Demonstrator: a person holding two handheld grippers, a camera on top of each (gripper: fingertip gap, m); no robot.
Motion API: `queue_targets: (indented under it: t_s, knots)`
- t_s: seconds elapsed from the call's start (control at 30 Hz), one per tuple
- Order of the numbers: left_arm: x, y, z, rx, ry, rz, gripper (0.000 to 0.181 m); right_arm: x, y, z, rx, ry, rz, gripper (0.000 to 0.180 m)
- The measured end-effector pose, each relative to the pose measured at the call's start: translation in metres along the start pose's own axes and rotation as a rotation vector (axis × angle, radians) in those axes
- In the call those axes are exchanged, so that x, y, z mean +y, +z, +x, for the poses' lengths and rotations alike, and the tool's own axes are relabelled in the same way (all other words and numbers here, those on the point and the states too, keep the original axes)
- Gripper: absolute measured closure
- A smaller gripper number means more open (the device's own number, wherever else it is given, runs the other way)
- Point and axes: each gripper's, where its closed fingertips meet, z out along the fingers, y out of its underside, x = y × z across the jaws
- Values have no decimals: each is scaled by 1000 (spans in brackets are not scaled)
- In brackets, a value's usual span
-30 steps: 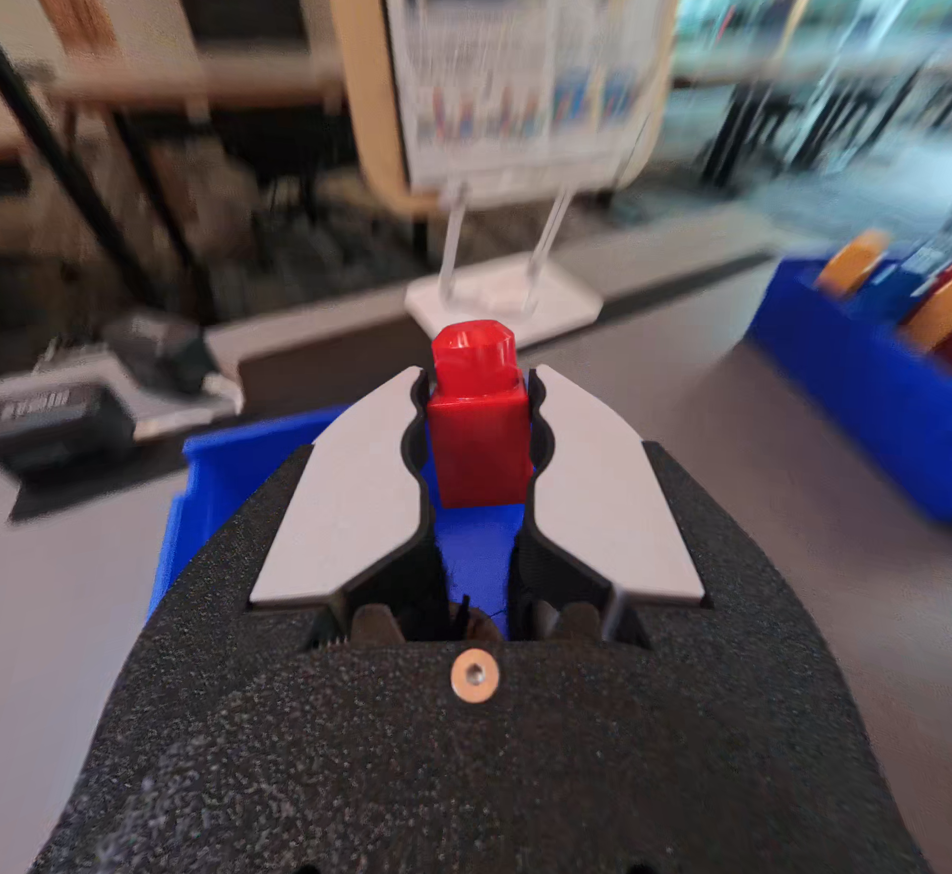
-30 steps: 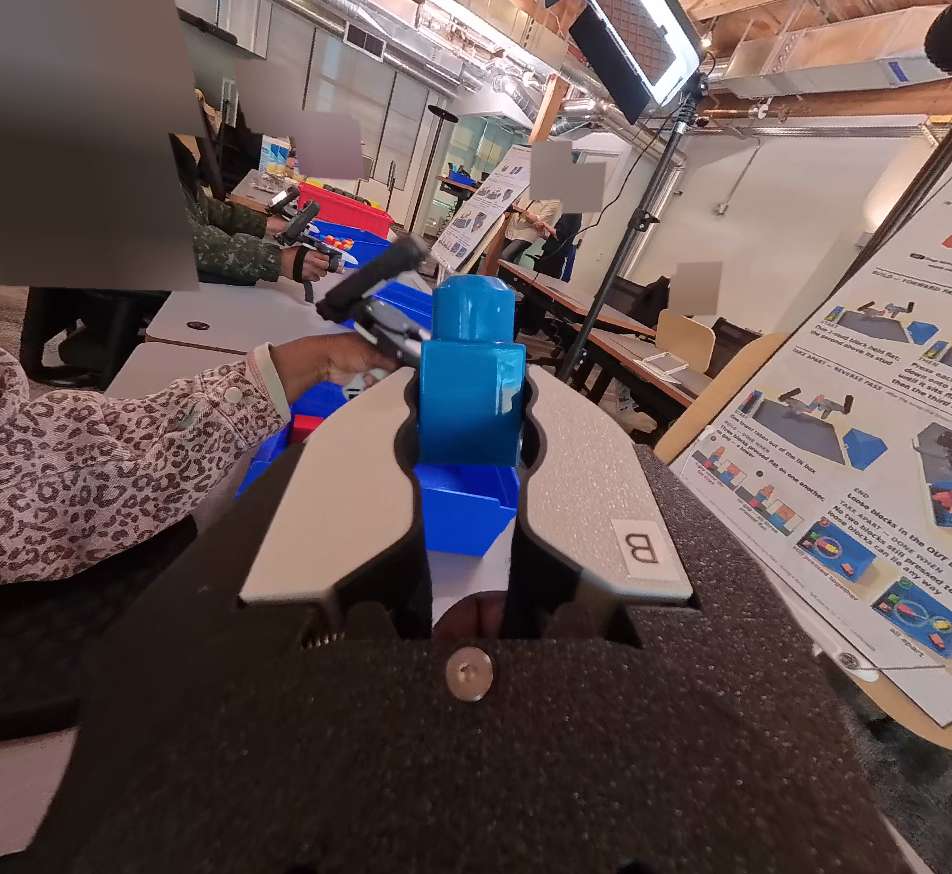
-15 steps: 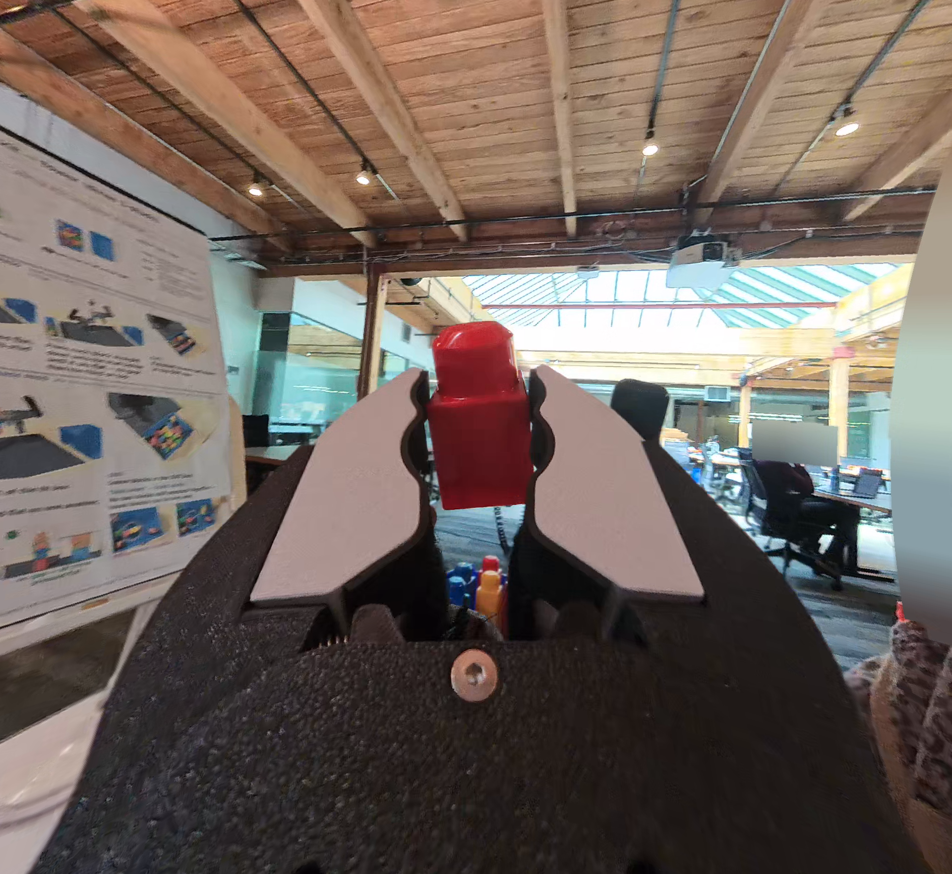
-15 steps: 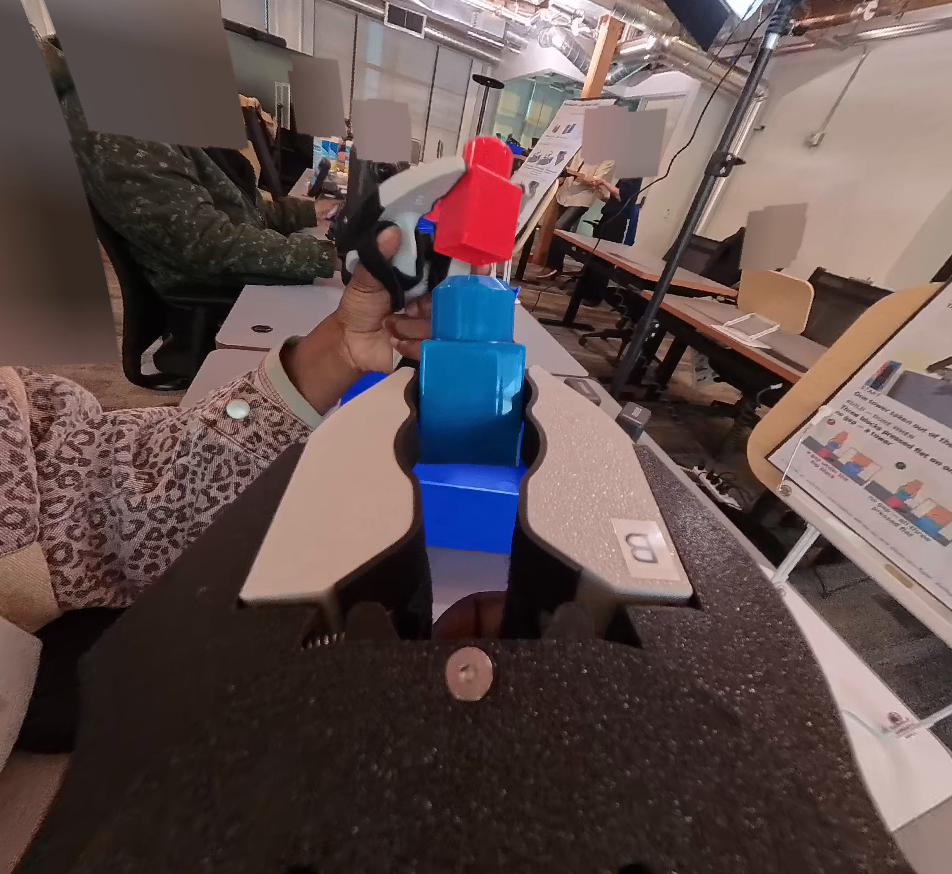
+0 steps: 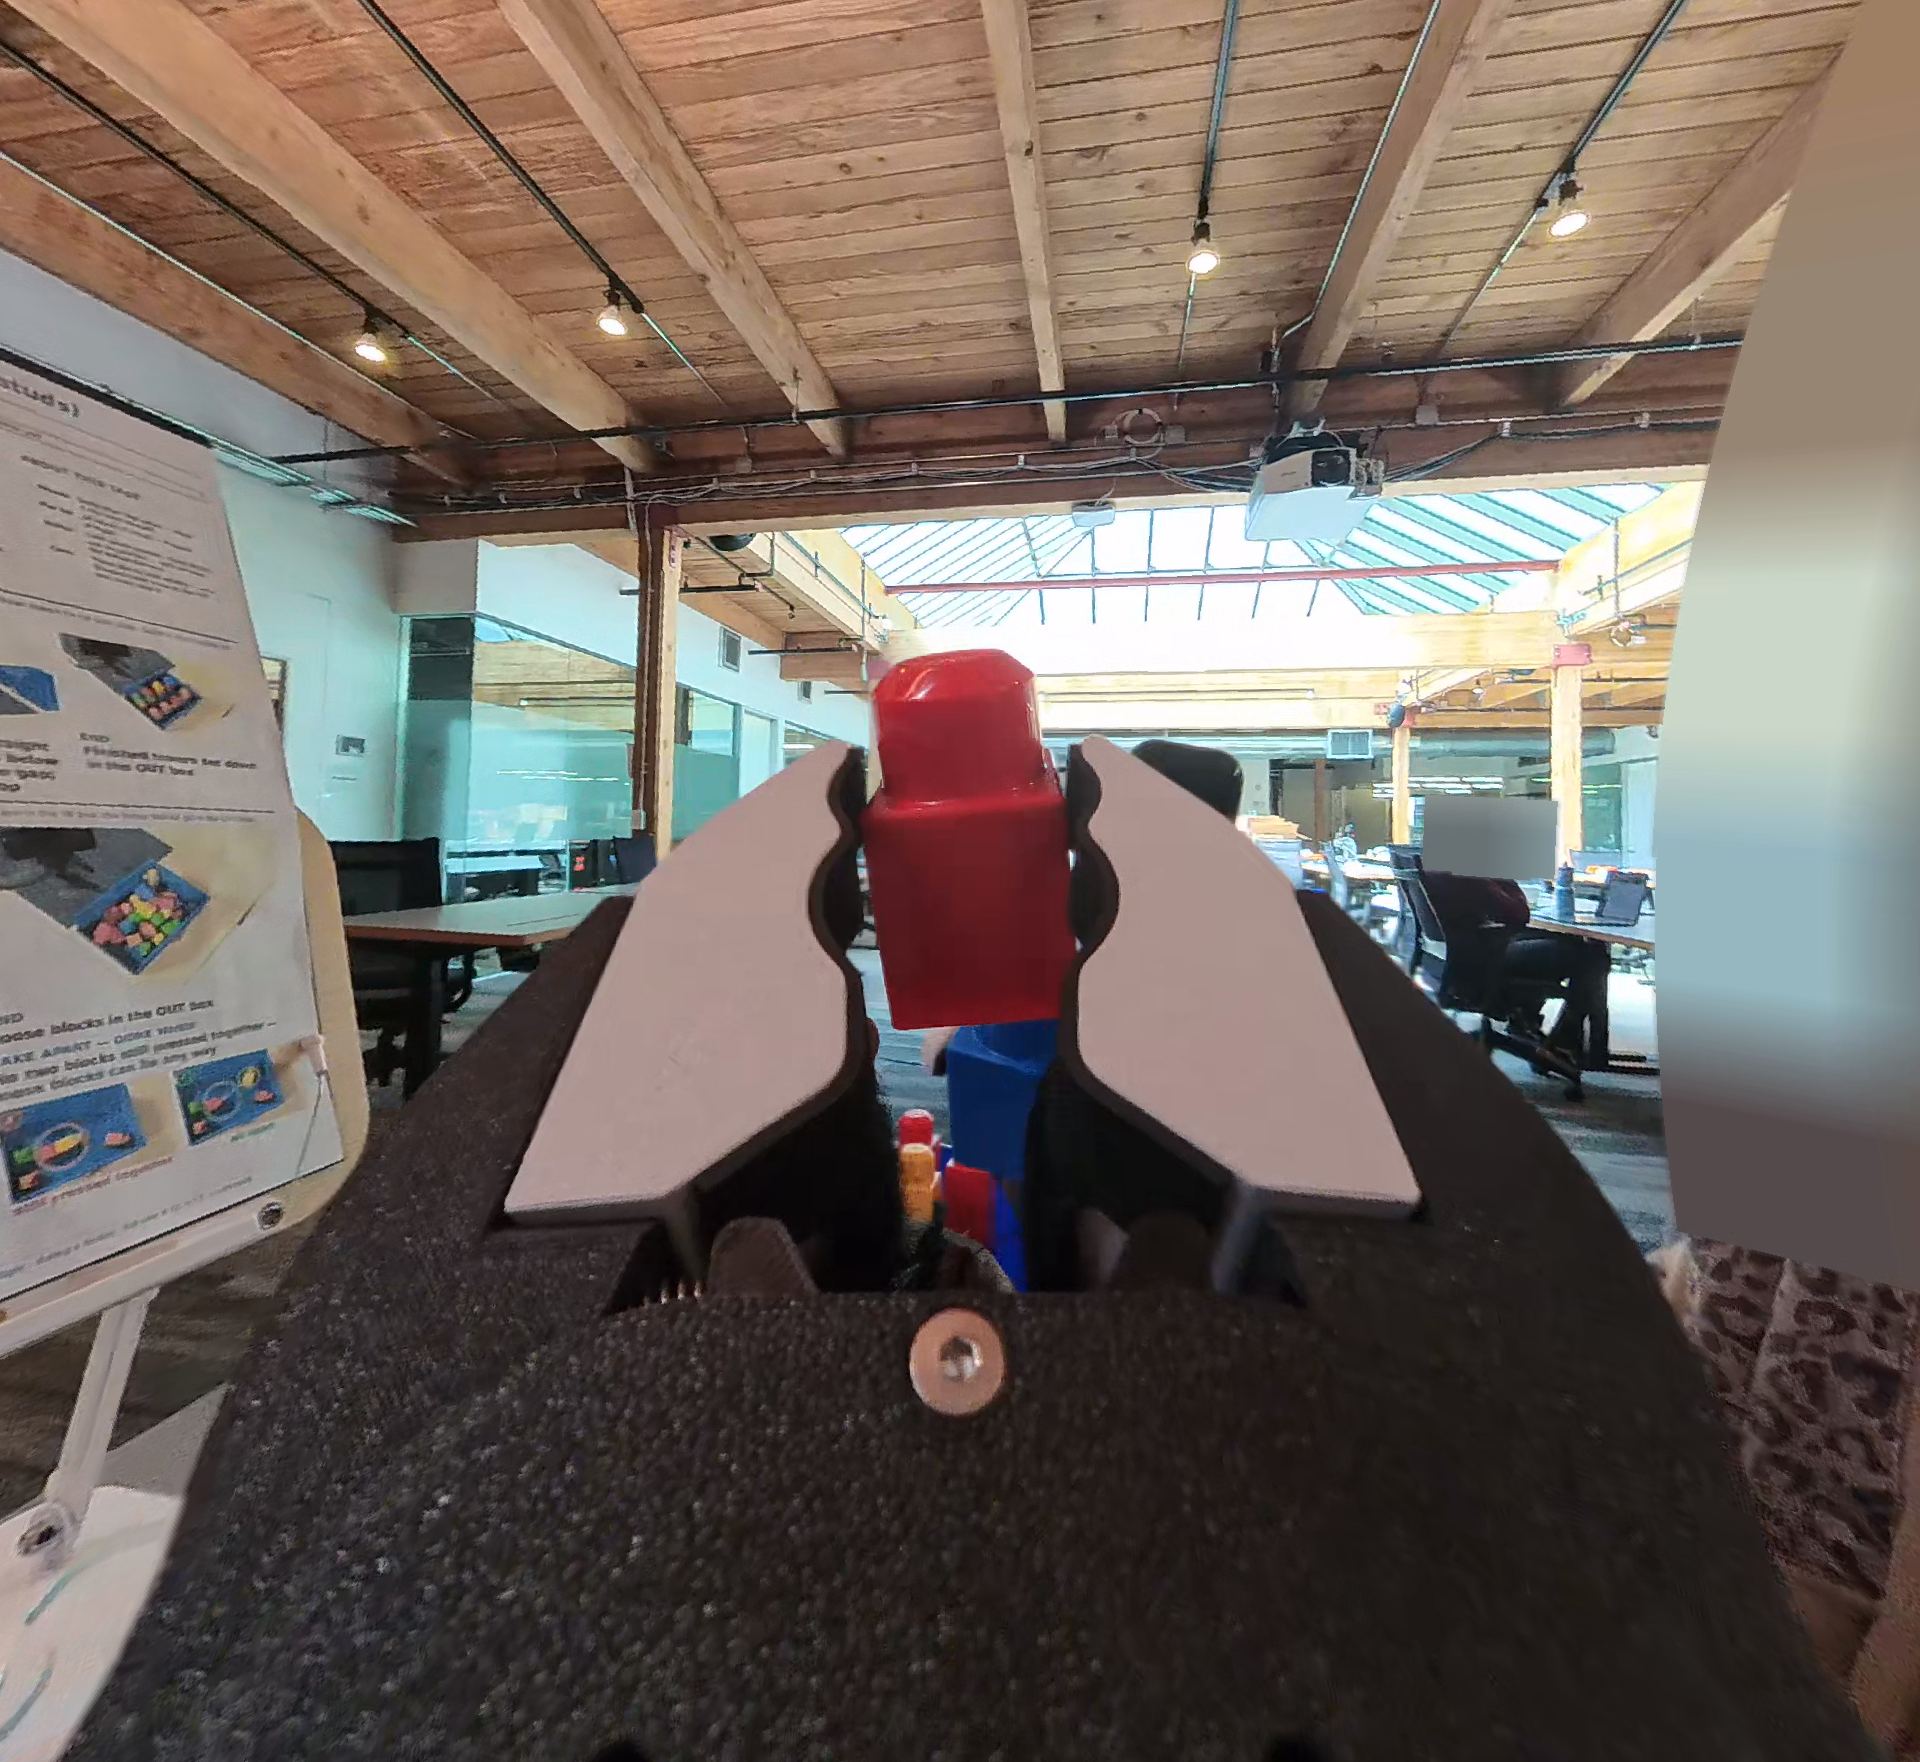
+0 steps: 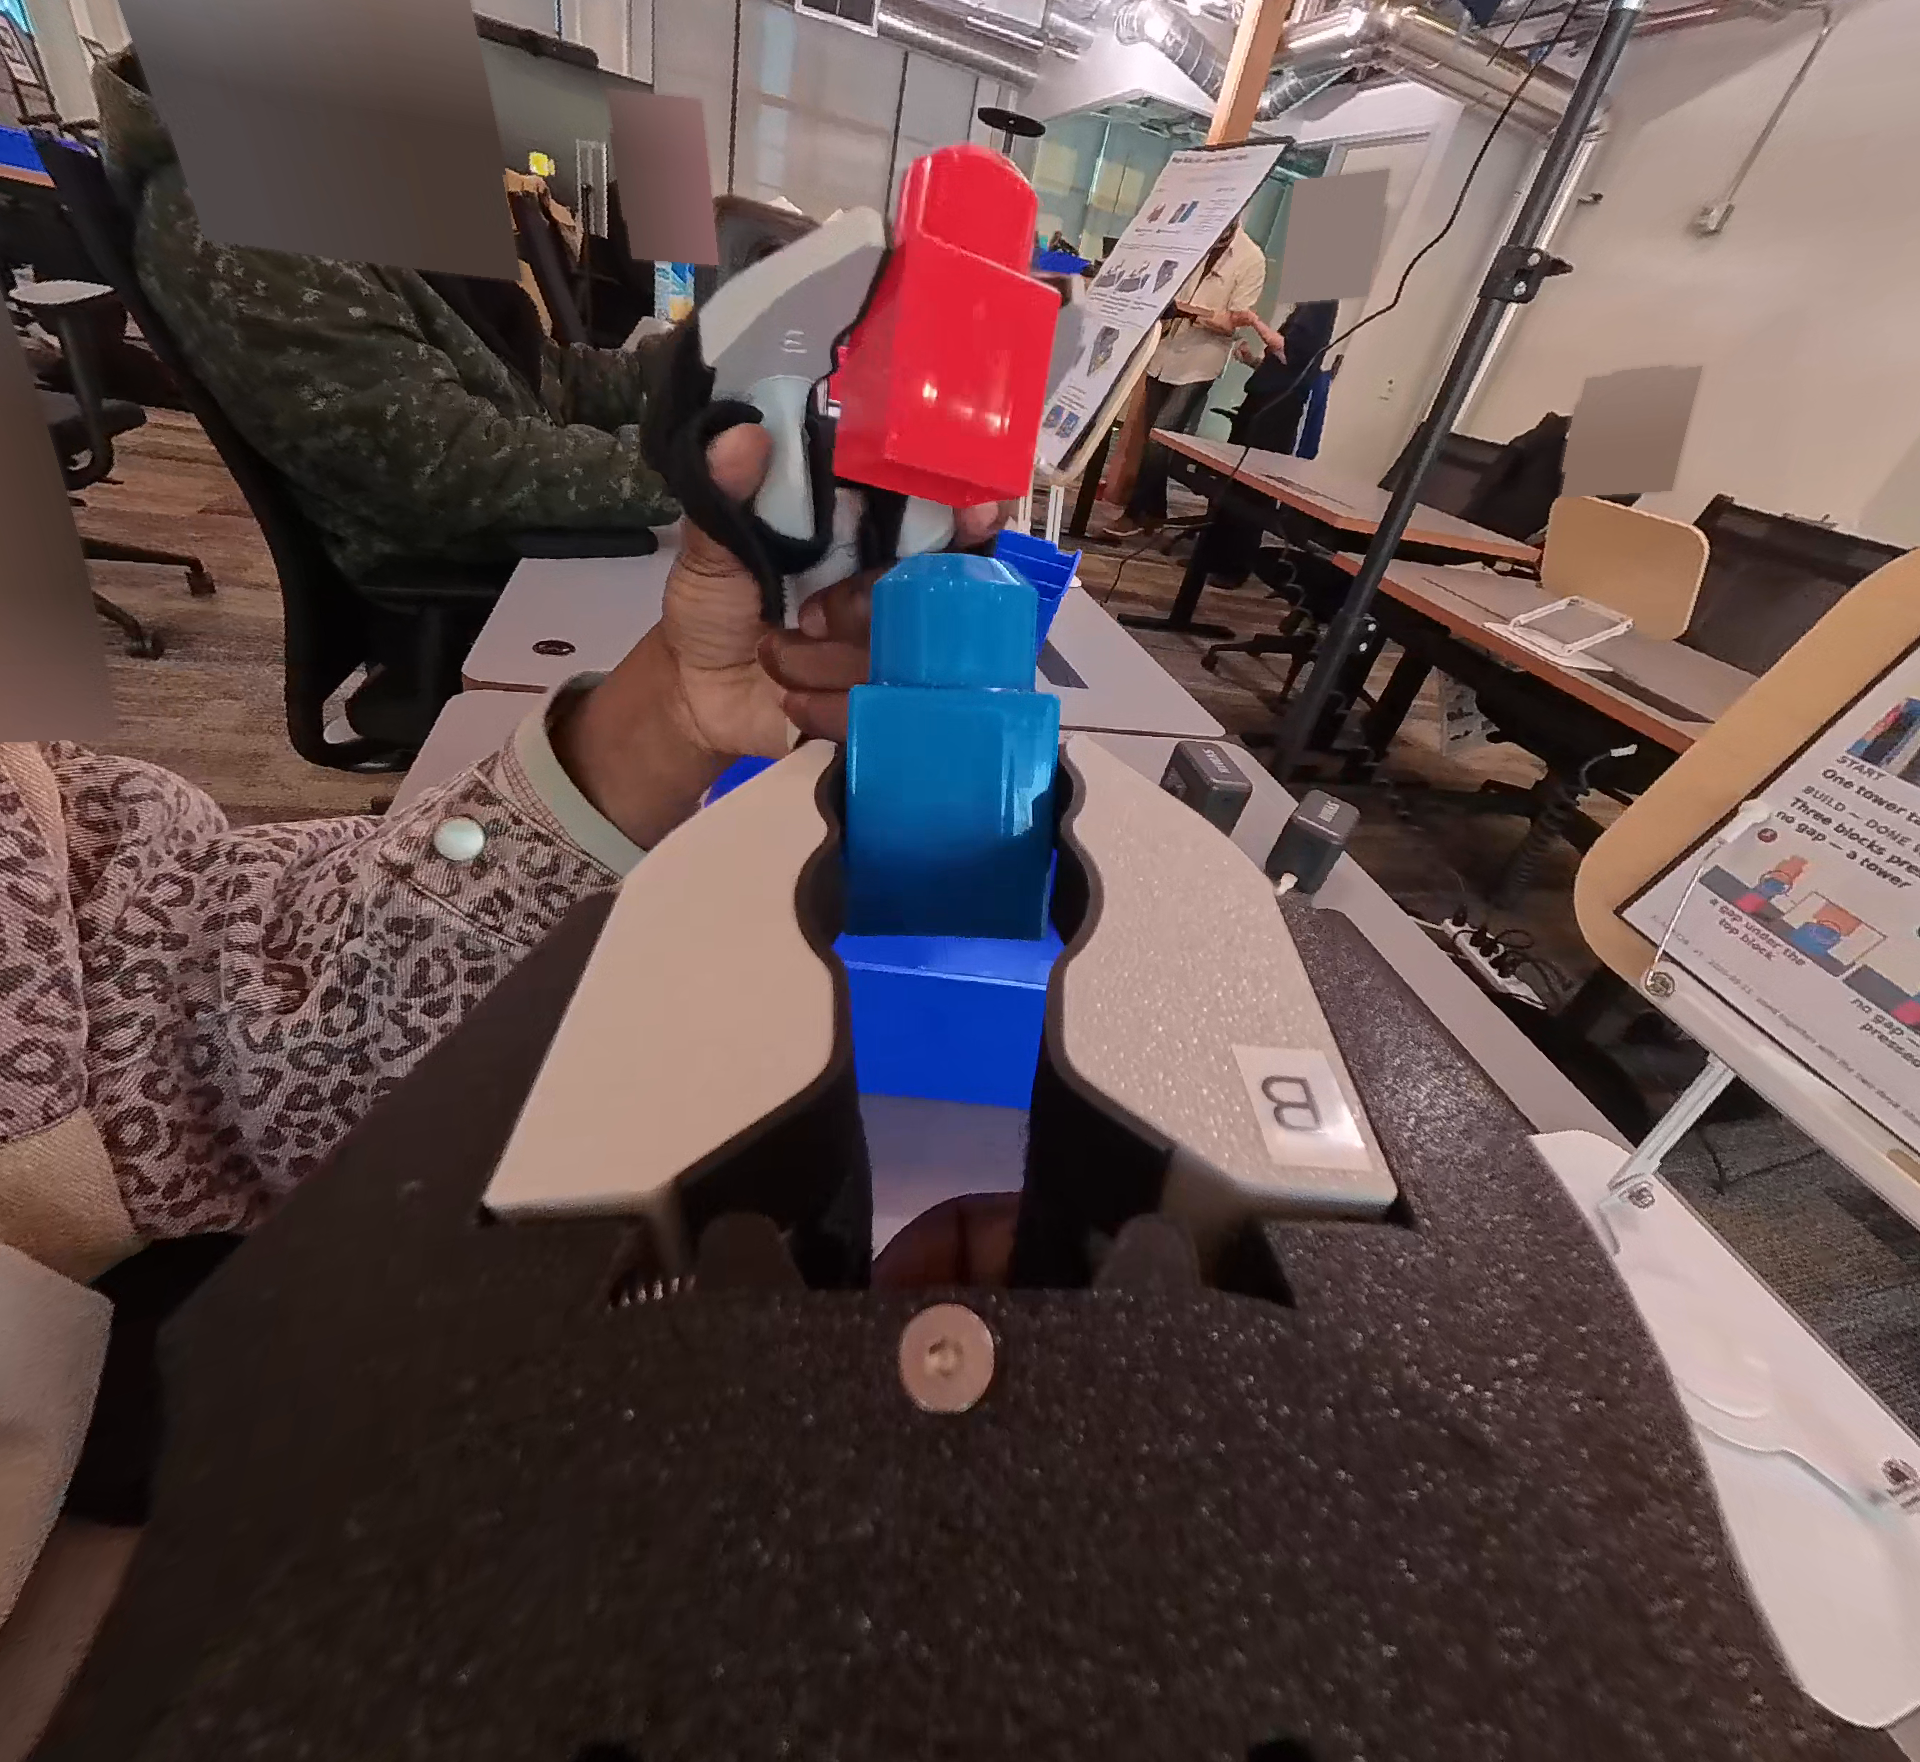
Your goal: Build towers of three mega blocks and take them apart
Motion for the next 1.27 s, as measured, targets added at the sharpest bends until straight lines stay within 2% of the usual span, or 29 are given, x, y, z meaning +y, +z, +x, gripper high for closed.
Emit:
queue_targets:
  t_s: [0.33, 0.43, 0.53, 0.67, 0.87, 1.07, 1.27]
  knots:
    - [3, 0, 6, 45, 11, -35, 145, -3, 13, -14, -90, 91, 35, 144]
    - [3, 2, -3, -33, 45, -35, 145, 1, 17, -17, -110, 116, 6, 144]
    - [6, 5, 5, 13, 47, -50, 145, 4, 23, -21, -136, 148, 2, 144]
    - [18, 10, 19, 96, 53, -104, 145, -1, 28, -26, -197, 223, 62, 144]
    - [21, 15, 28, 105, 84, -147, 145, -19, 19, -27, -249, 231, 208, 145]
    - [8, 28, 29, 83, -18, 22, 144, -37, 15, -25, -252, 260, 356, 145]
    - [3, 31, 31, 61, -18, 68, 144, -44, 14, -26, -265, 285, 440, 144]
